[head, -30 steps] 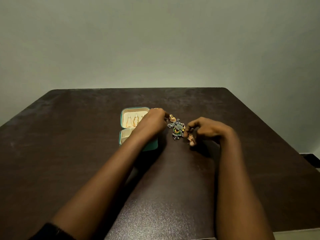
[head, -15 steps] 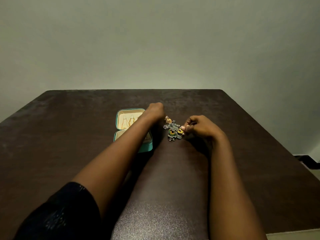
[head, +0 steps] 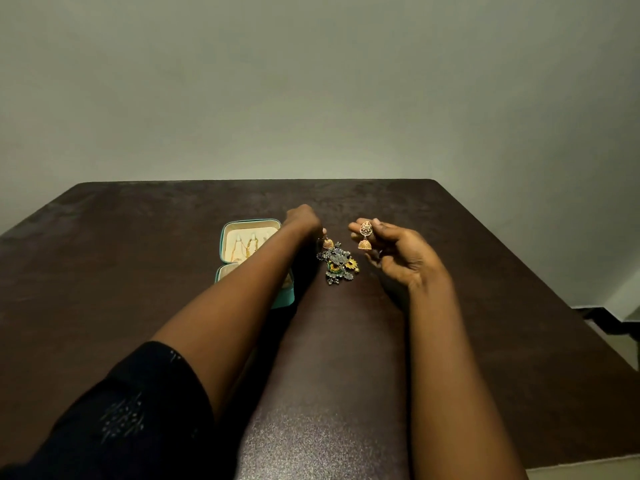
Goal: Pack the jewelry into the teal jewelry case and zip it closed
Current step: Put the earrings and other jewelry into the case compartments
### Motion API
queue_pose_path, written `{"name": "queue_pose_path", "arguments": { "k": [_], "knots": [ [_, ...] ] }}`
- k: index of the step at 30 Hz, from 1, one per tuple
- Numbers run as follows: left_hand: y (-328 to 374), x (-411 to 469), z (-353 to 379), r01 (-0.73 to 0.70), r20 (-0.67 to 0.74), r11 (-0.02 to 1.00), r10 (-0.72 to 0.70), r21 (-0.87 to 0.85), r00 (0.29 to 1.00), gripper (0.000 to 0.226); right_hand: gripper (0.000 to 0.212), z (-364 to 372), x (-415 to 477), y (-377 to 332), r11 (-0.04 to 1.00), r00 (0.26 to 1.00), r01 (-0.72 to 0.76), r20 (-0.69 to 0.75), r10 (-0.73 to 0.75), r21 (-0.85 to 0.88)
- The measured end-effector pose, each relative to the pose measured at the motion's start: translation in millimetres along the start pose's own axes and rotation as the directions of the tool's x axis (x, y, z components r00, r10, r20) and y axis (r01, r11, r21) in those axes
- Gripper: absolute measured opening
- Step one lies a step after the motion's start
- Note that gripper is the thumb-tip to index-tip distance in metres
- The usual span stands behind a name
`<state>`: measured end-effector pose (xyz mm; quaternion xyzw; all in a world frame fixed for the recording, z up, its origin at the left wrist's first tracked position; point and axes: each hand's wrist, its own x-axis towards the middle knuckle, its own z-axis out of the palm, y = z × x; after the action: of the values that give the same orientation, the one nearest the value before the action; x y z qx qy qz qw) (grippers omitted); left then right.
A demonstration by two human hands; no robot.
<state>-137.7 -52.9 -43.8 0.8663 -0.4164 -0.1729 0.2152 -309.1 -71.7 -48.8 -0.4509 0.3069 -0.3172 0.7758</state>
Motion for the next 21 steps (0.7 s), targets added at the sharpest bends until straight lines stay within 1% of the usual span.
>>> {"name": "queue_pose_path", "arguments": {
  "k": [2,4,8,11,13,15,16,19,21],
  "knots": [
    [3,0,4,0.017,-0.010,1.000,-0.017,-0.025,1.000,0.036,0.023,-1,0,0,0.991,1.000,-0.012,0.026,0.009,0.132],
    [6,-1,6,0.024,-0.008,0.998,-0.024,-0.053,1.000,0.039,0.024,-1,-1,0,0.981,0.998,-0.009,0.070,-0.005,0.194],
    [3,-2,5,0.063,0.039,0.993,-0.060,-0.101,0.997,0.045,0.024,-4,-1,-1,0.982,0.996,-0.003,0.089,-0.014,0.188],
    [-1,-2,4,0.063,0.121,0.975,-0.038,-0.211,0.992,0.044,0.023,-2,-1,0,0.982,0.996,-0.001,0.091,-0.017,0.189],
    [-5,1,4,0.070,0.162,0.947,-0.019,-0.315,0.987,0.033,0.023,-1,-1,0,0.981,0.996,0.003,0.088,-0.020,0.196],
    [-5,-4,1,0.077,0.188,0.903,0.004,-0.422,0.982,0.013,0.023,0,-2,0,0.980,0.996,0.009,0.082,-0.026,0.198],
    [-5,-9,-1,0.085,0.195,0.879,0.010,-0.470,0.981,0.009,0.022,1,-2,0,0.980,0.996,0.012,0.080,-0.029,0.197],
    [-5,-14,-3,0.074,0.190,0.798,0.052,-0.598,0.980,0.015,0.020,2,-1,2,0.981,0.997,0.014,0.074,-0.028,0.192],
    [-3,-17,-6,0.018,0.144,0.792,0.089,-0.611,0.985,0.017,0.019,2,0,2,0.982,0.997,0.016,0.070,-0.029,0.190]
  ]
}}
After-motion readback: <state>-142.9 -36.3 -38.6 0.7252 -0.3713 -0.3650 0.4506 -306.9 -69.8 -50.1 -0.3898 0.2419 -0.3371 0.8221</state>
